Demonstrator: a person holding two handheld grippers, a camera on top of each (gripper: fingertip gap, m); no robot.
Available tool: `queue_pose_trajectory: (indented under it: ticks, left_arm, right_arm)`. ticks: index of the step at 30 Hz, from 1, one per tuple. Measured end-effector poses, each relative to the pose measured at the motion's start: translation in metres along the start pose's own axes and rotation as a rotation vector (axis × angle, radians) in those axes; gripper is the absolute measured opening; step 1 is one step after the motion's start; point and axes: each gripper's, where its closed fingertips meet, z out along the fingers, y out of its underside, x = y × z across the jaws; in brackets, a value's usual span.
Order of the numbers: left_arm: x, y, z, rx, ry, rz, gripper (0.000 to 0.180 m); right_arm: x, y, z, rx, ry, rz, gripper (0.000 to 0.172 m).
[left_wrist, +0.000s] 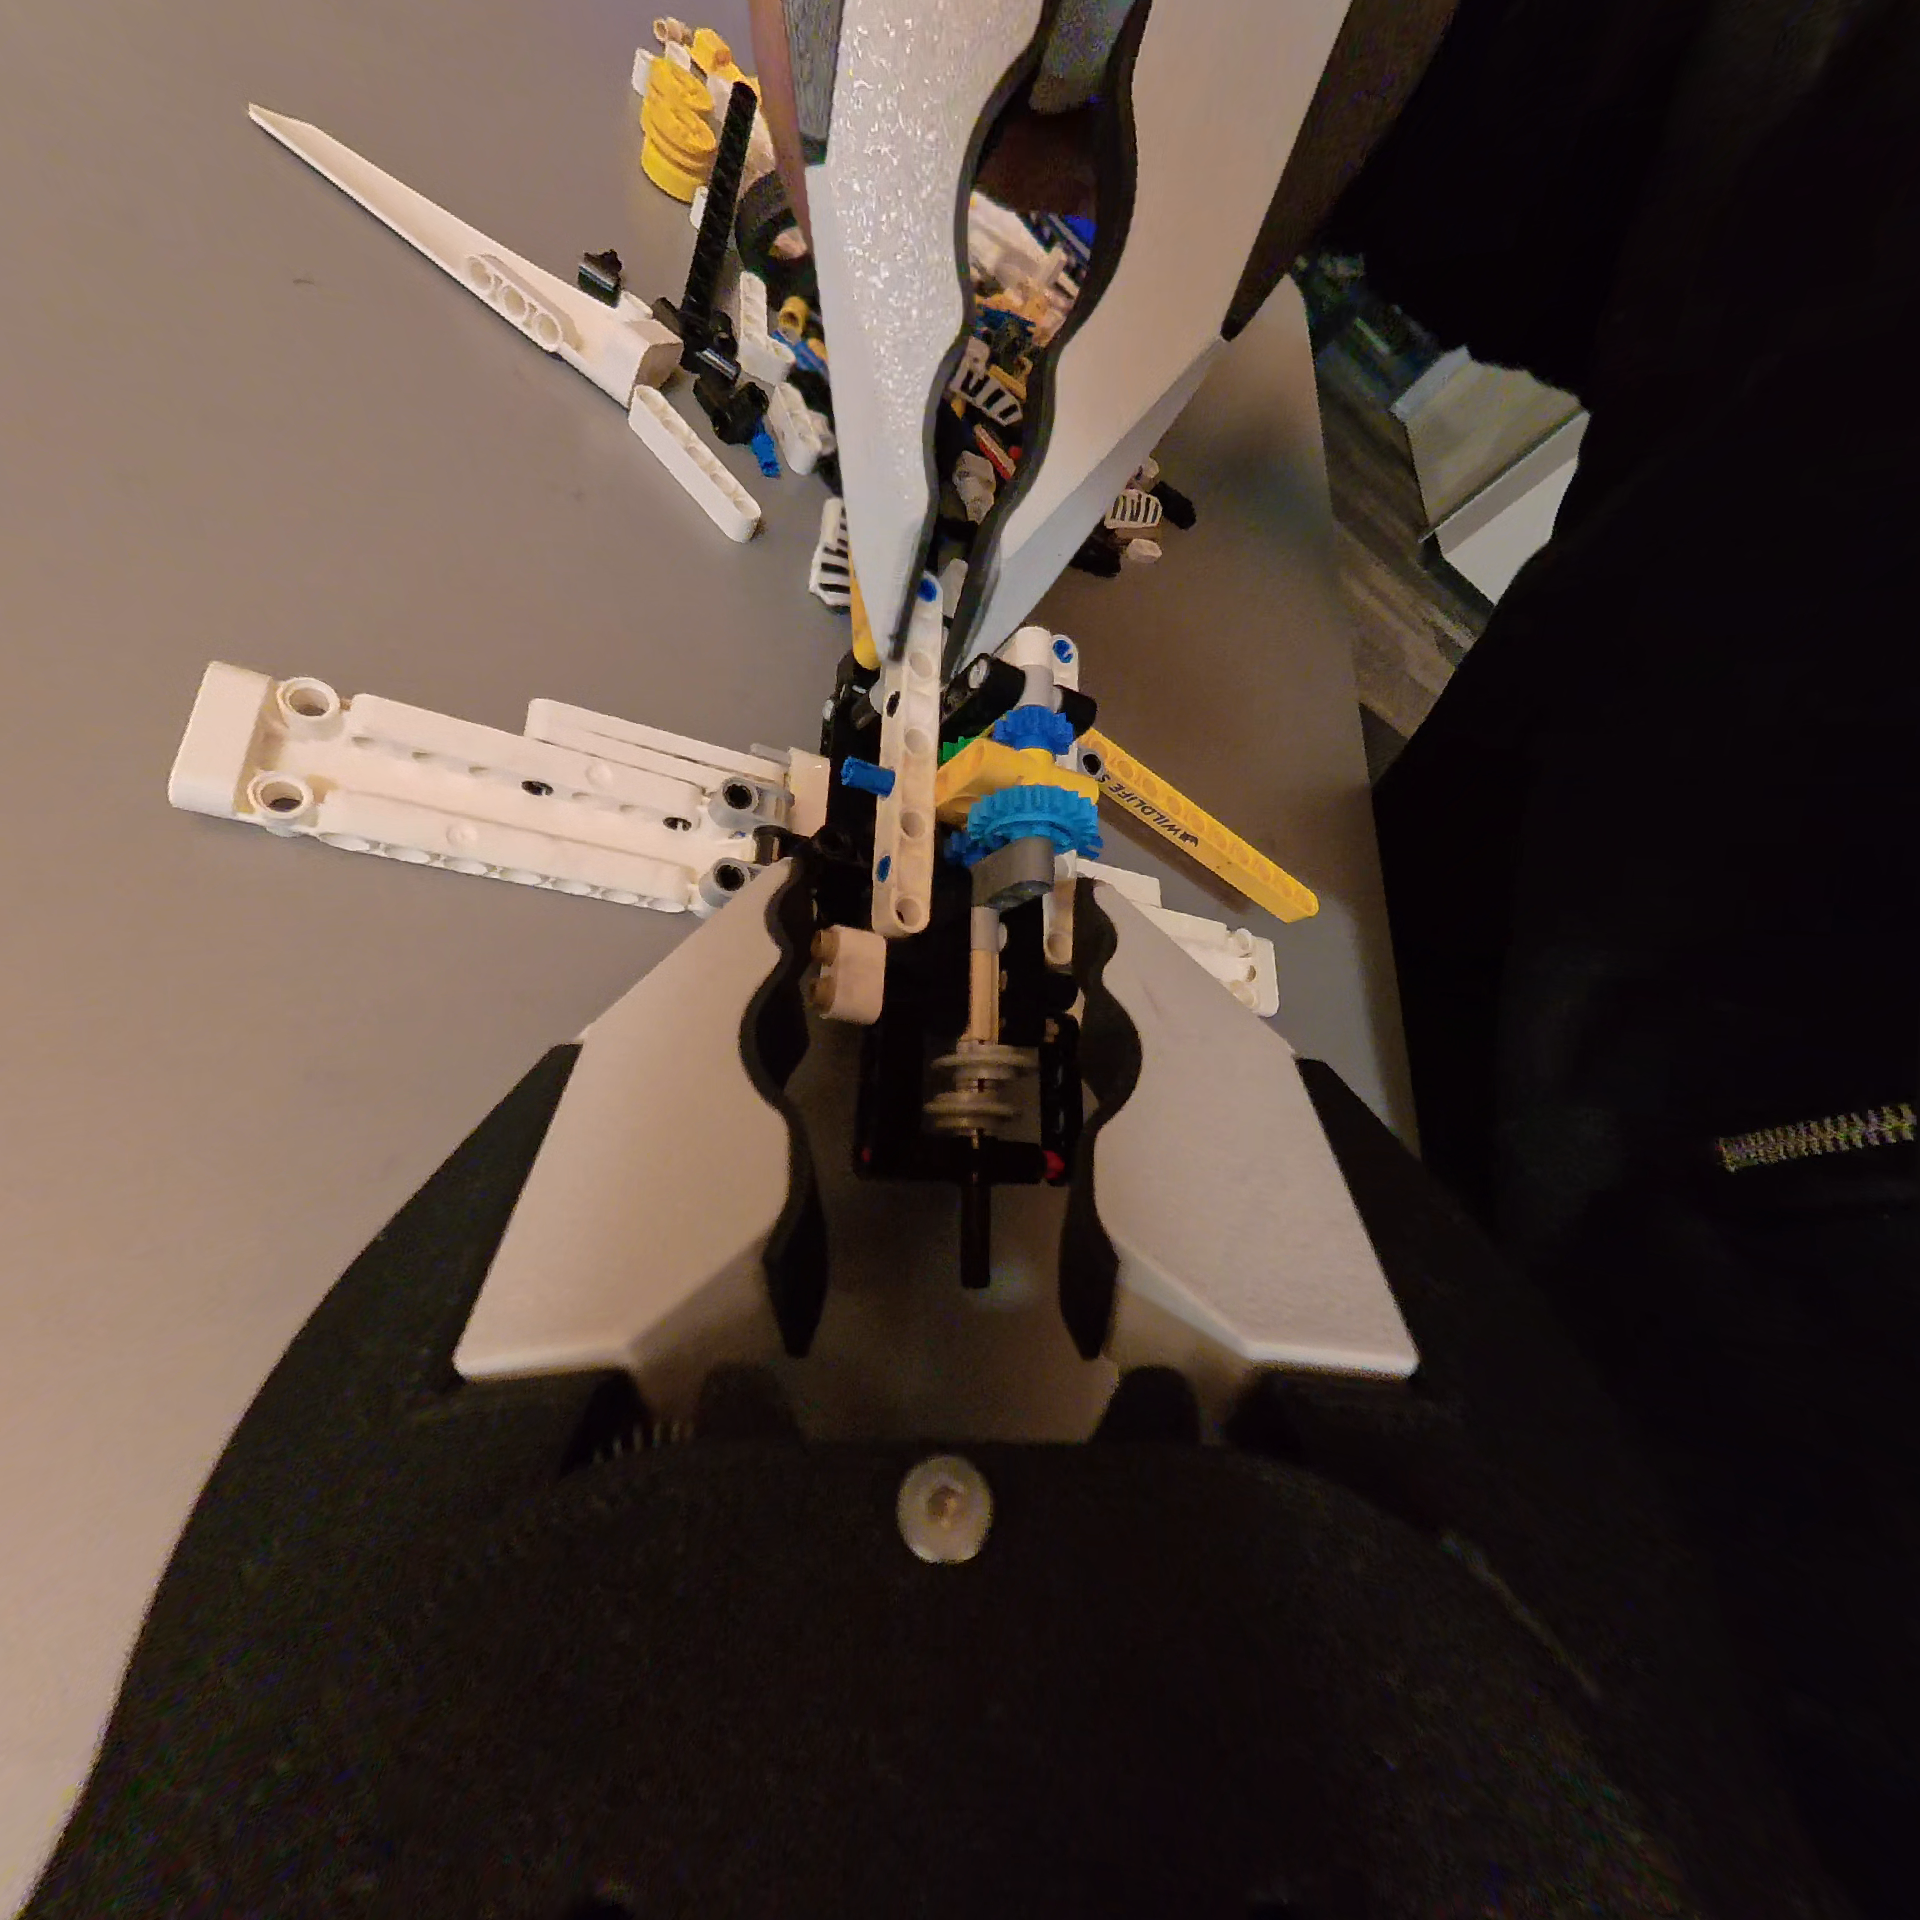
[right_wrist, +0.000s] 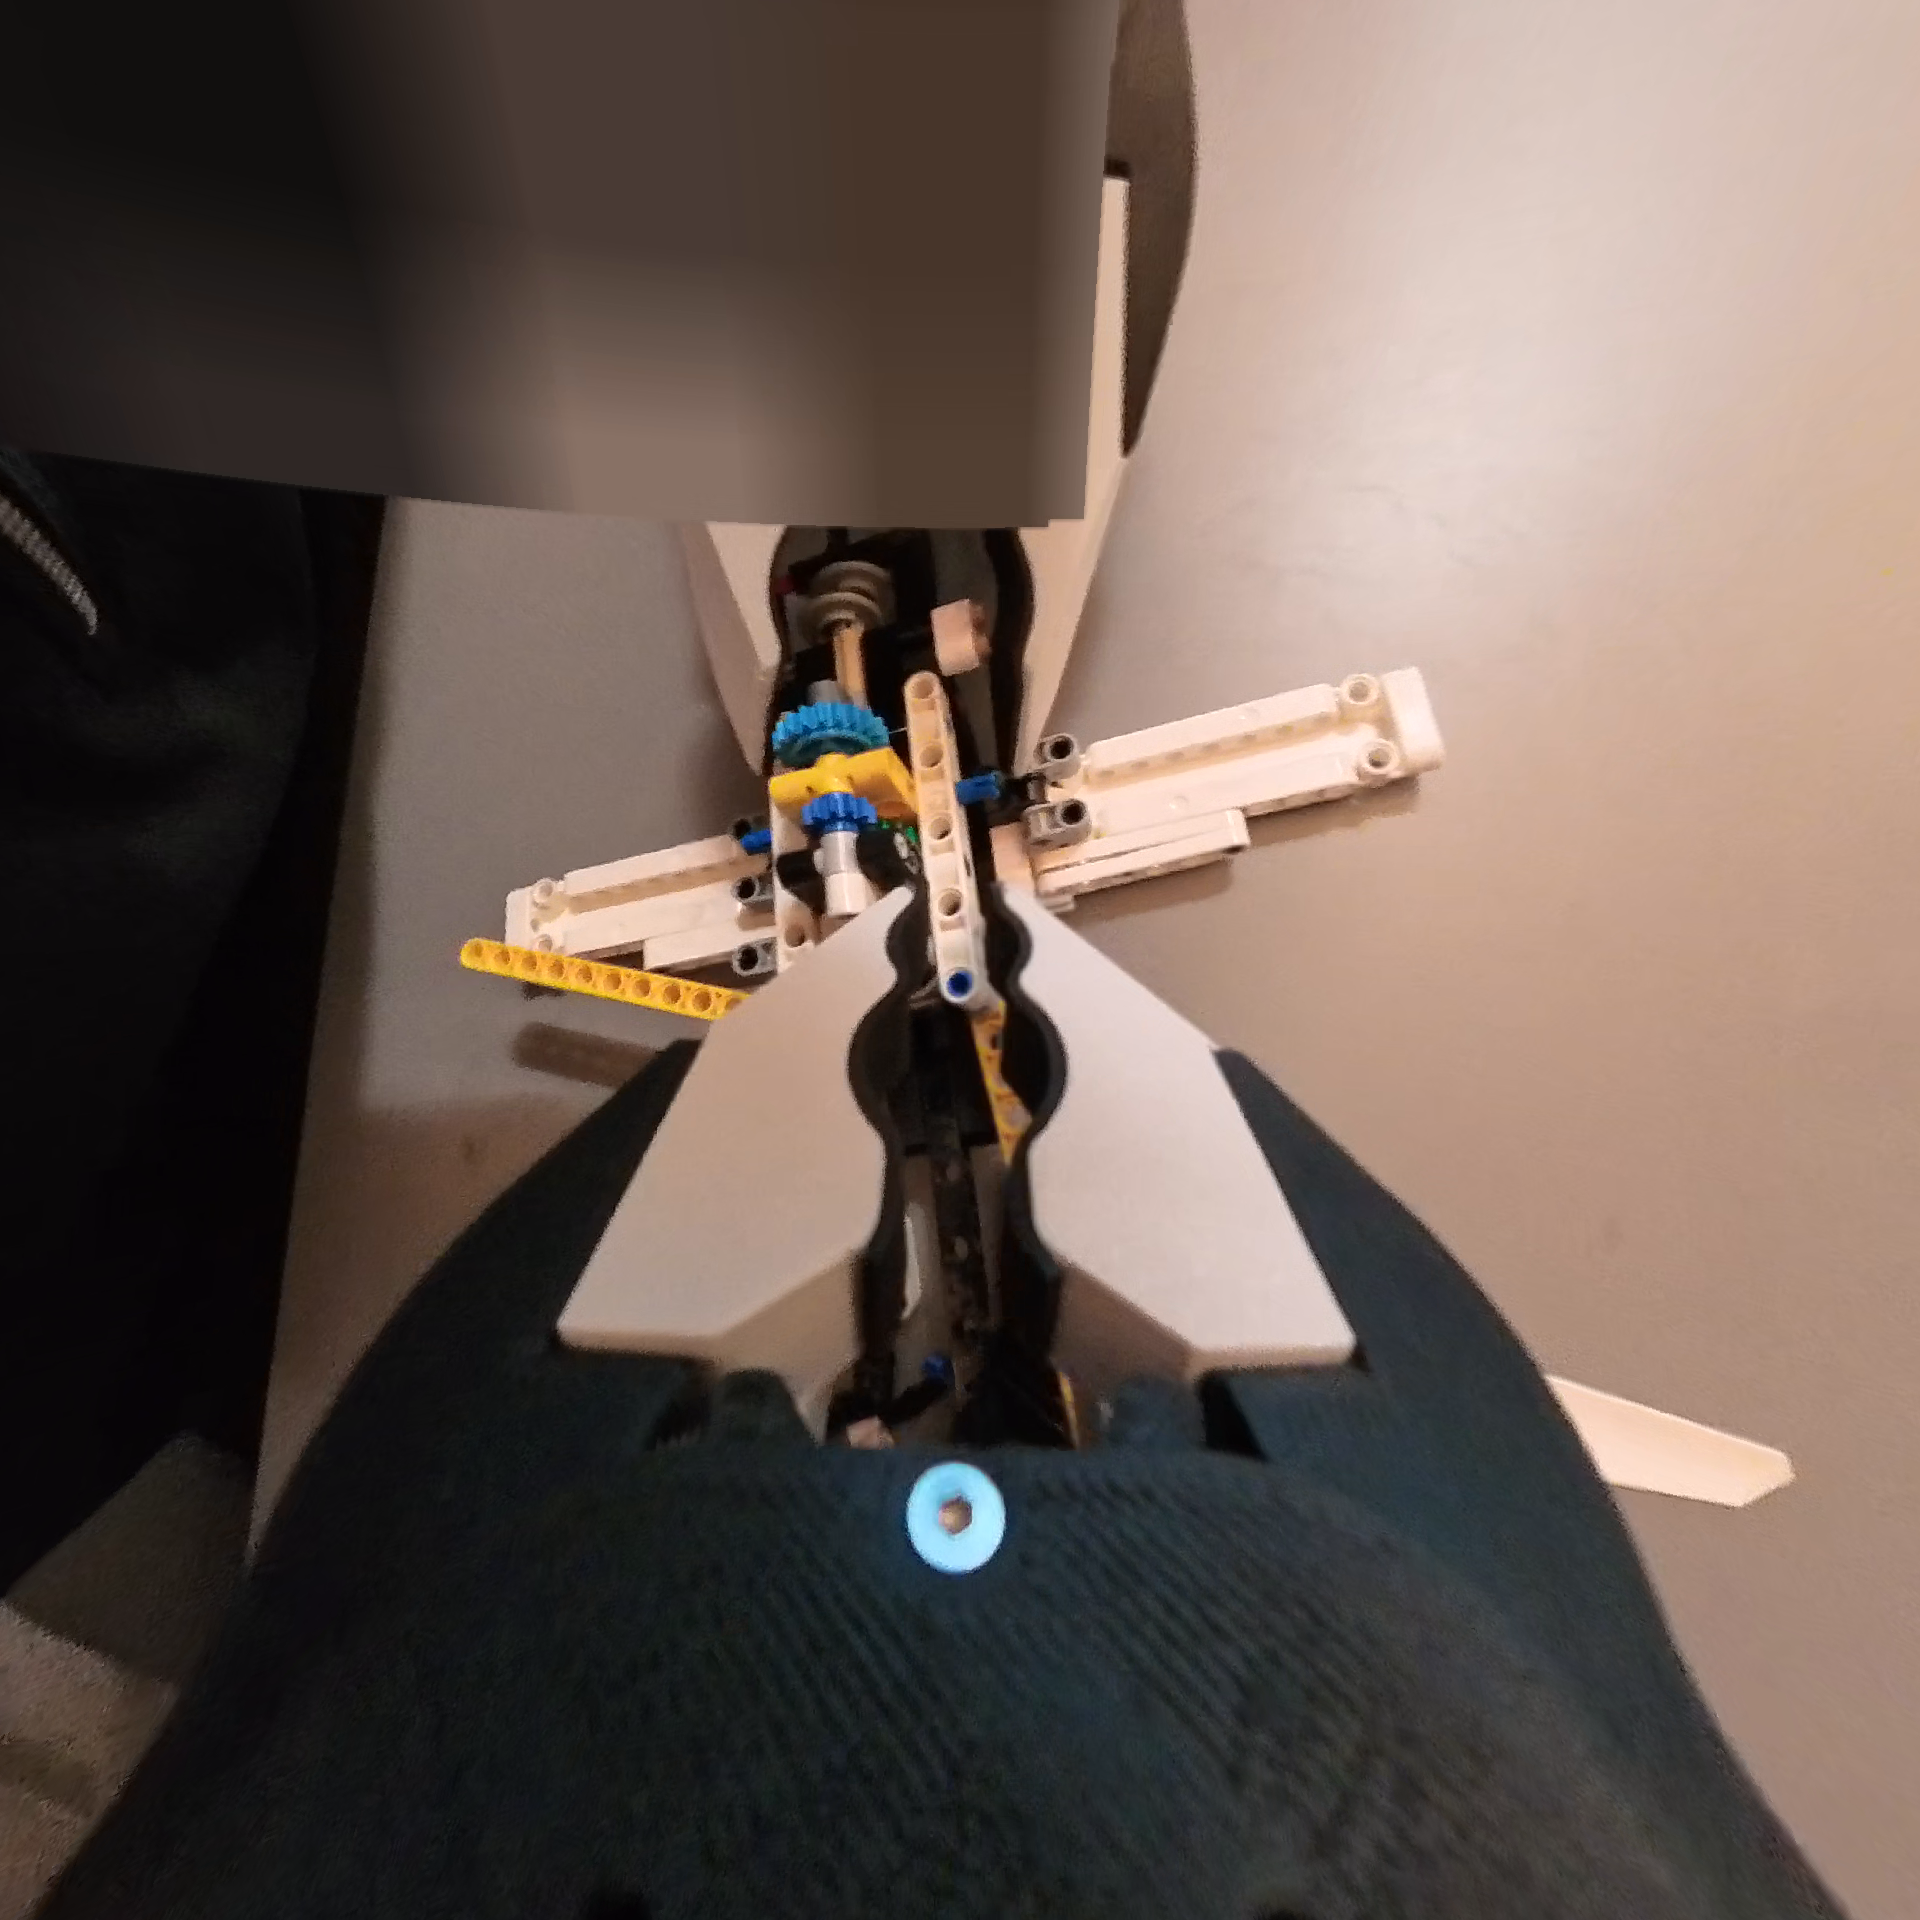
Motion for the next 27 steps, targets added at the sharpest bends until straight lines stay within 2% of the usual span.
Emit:
queue_pose_trajectory:
  ticks: [6,9,12,15,21,22,24,26,27]
  left_arm:
    - [0.001,0.001,0.001,-0.006,0.006,0.007,0.048]
    - [0.002,0.001,0.001,-0.009,0.009,0.008,0.048]
    - [0.001,0.001,0.001,-0.006,0.009,0.005,0.048]
    - [0.000,0.000,0.000,0.003,0.001,-0.004,0.048]
    - [-0.002,0.000,-0.001,0.008,-0.020,0.004,0.047]
    - [-0.002,0.000,0.000,0.007,-0.021,0.006,0.047]
    - [-0.001,0.000,0.000,0.006,-0.020,0.010,0.047]
    - [-0.001,0.000,0.000,0.005,-0.022,0.013,0.047]
    - [-0.001,0.000,0.000,0.004,-0.024,0.016,0.047]
  right_arm:
    - [-0.001,0.002,0.001,-0.135,-0.067,-0.016,0.007]
    - [0.008,0.004,0.001,-0.218,-0.105,0.031,0.027]
    - [0.009,0.004,0.003,-0.282,-0.147,0.073,0.029]
    - [0.017,0.005,0.002,-0.327,-0.087,0.061,0.042]
    - [0.023,0.003,-0.003,-0.369,0.001,0.026,0.042]
    - [0.024,0.002,-0.003,-0.369,0.013,0.009,0.038]
    - [0.016,0.002,0.000,-0.371,-0.035,-0.001,0.036]
    - [0.008,0.004,0.001,-0.383,-0.101,0.027,0.026]
    - [0.011,0.004,0.001,-0.383,-0.091,0.026,0.031]
